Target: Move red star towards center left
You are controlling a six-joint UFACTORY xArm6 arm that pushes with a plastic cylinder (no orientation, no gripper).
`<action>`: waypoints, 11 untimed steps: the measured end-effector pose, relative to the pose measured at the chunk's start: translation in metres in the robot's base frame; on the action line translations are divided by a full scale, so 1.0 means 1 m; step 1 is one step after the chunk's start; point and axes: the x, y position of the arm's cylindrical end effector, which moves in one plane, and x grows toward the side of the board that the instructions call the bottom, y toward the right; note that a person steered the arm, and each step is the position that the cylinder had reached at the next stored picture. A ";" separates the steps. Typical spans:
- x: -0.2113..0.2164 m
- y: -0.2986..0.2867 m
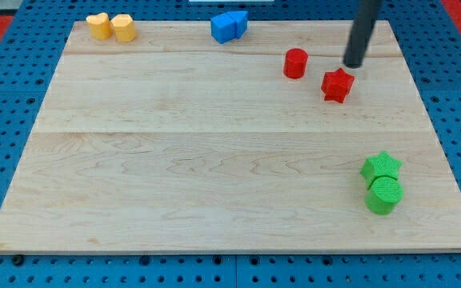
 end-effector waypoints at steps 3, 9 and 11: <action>0.068 -0.130; 0.148 -0.310; 0.182 -0.376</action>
